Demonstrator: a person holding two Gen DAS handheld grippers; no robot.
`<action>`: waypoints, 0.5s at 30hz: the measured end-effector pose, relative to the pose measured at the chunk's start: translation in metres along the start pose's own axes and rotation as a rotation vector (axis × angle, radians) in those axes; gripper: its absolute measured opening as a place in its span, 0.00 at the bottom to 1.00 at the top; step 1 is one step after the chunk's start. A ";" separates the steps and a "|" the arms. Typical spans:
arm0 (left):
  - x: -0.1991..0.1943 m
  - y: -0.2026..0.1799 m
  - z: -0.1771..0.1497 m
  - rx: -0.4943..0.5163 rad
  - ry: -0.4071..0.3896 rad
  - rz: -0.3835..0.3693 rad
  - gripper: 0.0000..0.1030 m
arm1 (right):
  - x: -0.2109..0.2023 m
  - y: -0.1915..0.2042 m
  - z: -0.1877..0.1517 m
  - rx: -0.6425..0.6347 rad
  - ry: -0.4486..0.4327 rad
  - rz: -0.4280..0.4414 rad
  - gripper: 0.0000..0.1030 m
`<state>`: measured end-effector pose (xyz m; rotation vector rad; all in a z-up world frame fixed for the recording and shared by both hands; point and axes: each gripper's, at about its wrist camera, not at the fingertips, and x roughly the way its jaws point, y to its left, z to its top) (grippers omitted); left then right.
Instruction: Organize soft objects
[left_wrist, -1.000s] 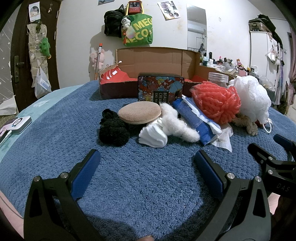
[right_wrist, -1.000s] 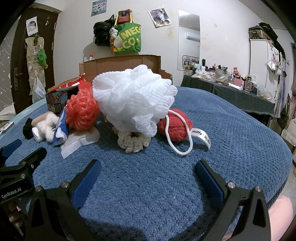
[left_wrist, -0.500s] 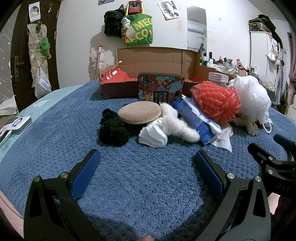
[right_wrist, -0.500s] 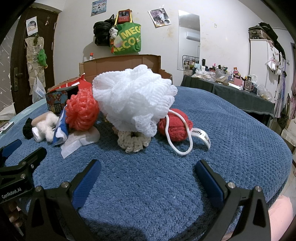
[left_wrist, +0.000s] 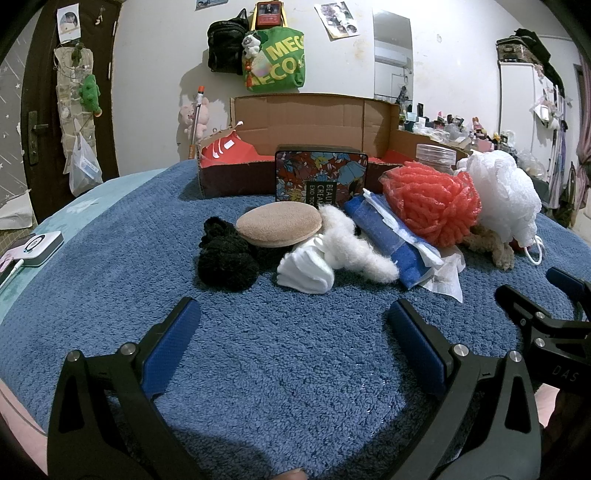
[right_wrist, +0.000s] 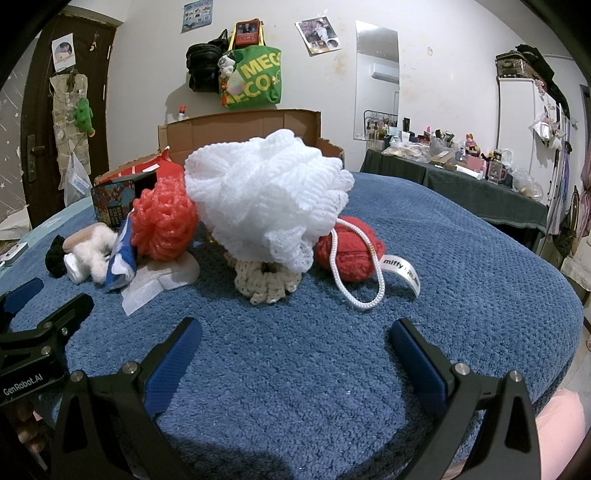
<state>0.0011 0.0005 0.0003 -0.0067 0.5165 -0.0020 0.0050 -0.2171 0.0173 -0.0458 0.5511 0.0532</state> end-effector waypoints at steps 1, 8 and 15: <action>-0.001 -0.001 -0.003 -0.001 0.002 -0.002 1.00 | 0.000 0.000 0.000 0.003 0.001 0.004 1.00; 0.008 0.005 0.001 0.009 0.017 -0.024 1.00 | -0.014 -0.008 0.016 0.013 -0.018 0.030 1.00; 0.001 0.018 0.018 0.008 -0.003 -0.039 1.00 | -0.028 -0.010 0.041 0.009 -0.088 0.050 1.00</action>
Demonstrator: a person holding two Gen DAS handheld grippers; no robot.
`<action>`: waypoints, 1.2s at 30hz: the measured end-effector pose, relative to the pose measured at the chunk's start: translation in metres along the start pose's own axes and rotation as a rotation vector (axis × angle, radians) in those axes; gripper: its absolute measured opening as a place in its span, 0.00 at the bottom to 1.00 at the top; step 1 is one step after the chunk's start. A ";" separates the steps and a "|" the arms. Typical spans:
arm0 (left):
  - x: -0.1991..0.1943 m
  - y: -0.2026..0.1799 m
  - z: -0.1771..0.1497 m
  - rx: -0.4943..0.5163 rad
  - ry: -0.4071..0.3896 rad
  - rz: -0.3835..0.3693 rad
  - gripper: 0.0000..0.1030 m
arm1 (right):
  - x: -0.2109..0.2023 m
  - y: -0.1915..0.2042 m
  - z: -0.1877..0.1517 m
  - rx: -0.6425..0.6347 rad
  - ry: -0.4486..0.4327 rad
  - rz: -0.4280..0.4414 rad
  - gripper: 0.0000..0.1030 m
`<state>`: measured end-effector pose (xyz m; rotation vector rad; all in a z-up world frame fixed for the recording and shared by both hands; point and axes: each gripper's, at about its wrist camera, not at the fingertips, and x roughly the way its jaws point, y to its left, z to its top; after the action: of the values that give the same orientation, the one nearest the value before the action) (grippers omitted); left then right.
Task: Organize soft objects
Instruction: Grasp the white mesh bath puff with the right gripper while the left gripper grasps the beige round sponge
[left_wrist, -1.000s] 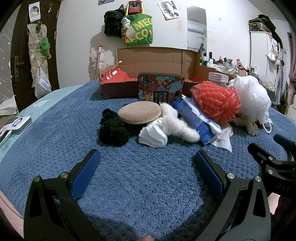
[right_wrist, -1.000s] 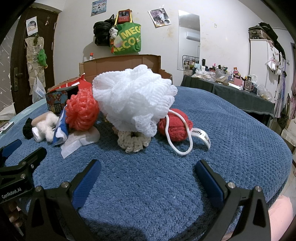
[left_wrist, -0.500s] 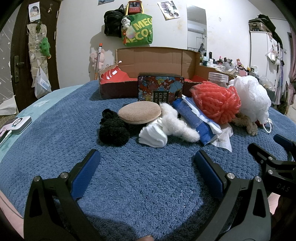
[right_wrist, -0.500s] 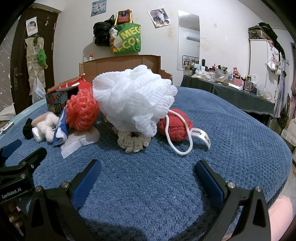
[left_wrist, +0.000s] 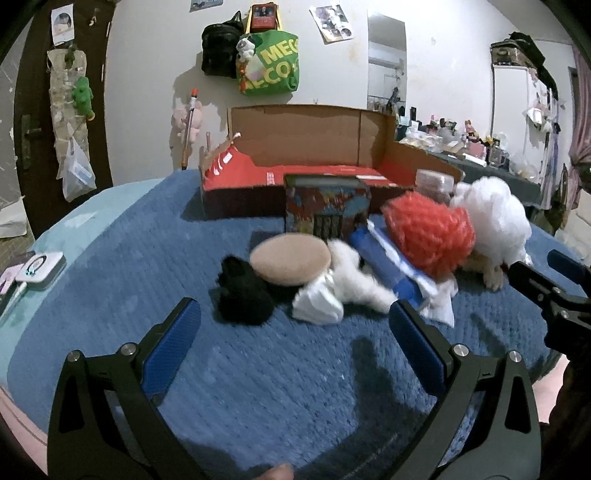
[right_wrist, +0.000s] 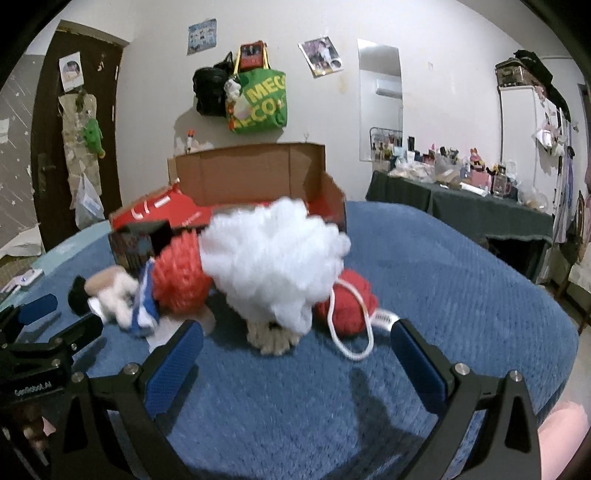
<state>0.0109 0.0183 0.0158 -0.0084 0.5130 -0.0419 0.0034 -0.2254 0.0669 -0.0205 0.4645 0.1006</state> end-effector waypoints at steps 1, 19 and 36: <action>-0.002 0.002 0.004 -0.002 -0.001 -0.004 1.00 | 0.000 -0.001 0.003 0.003 -0.006 0.008 1.00; 0.021 0.019 0.054 0.041 0.073 -0.128 1.00 | 0.035 -0.012 0.045 0.067 0.031 0.138 1.00; 0.048 0.027 0.050 0.052 0.211 -0.258 0.51 | 0.066 -0.027 0.031 0.188 0.128 0.409 0.58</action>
<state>0.0784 0.0430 0.0357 -0.0191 0.7197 -0.3116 0.0785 -0.2450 0.0644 0.2551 0.6005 0.4582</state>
